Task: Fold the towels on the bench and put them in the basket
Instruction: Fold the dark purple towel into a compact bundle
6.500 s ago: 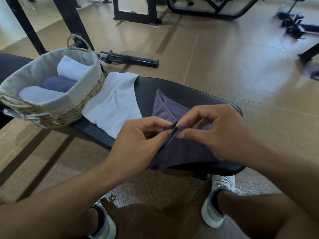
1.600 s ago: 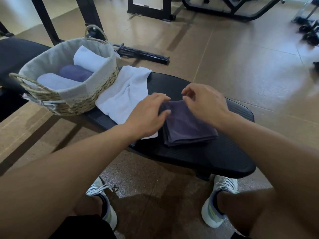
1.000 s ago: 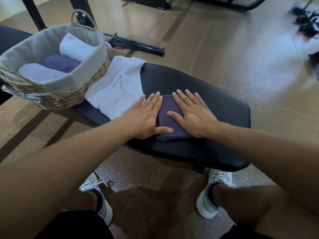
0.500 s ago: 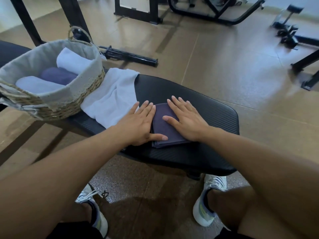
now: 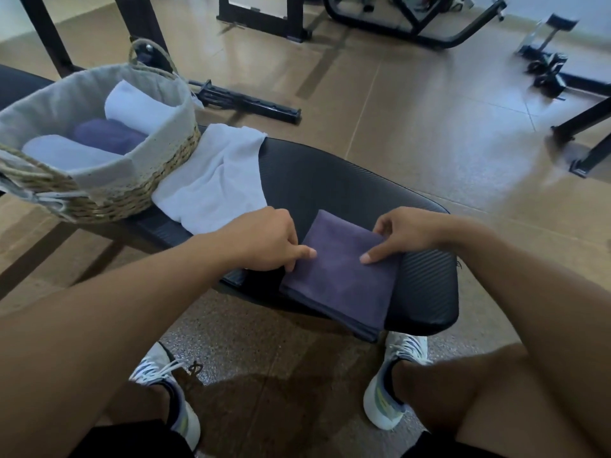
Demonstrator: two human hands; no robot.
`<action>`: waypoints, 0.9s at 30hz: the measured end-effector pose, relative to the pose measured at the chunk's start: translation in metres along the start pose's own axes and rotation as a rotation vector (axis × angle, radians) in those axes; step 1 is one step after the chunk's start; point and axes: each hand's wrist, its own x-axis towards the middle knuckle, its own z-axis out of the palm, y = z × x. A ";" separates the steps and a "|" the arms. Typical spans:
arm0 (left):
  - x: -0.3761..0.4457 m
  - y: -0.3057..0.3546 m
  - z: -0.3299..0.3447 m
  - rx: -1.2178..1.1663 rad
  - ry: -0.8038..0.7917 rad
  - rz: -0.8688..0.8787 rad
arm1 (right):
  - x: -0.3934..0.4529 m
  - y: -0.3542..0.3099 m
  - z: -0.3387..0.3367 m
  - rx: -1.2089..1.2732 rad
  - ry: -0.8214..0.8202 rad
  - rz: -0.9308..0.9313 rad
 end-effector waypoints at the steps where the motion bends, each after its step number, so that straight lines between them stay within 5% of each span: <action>1: 0.000 0.000 0.000 -0.006 0.023 -0.002 | 0.000 0.000 -0.001 -0.012 -0.007 -0.023; 5: 0.003 -0.004 0.001 -0.138 0.196 -0.059 | 0.000 -0.001 -0.003 0.066 0.098 -0.183; 10: 0.011 -0.017 -0.003 -0.584 0.098 -0.127 | -0.003 -0.005 -0.002 0.405 0.312 -0.364; 19: 0.015 -0.023 0.000 -0.522 0.217 -0.061 | 0.001 0.002 0.005 0.328 0.196 -0.291; 27: 0.017 -0.029 -0.003 -0.473 0.345 0.009 | 0.009 -0.007 0.007 0.369 0.535 -0.358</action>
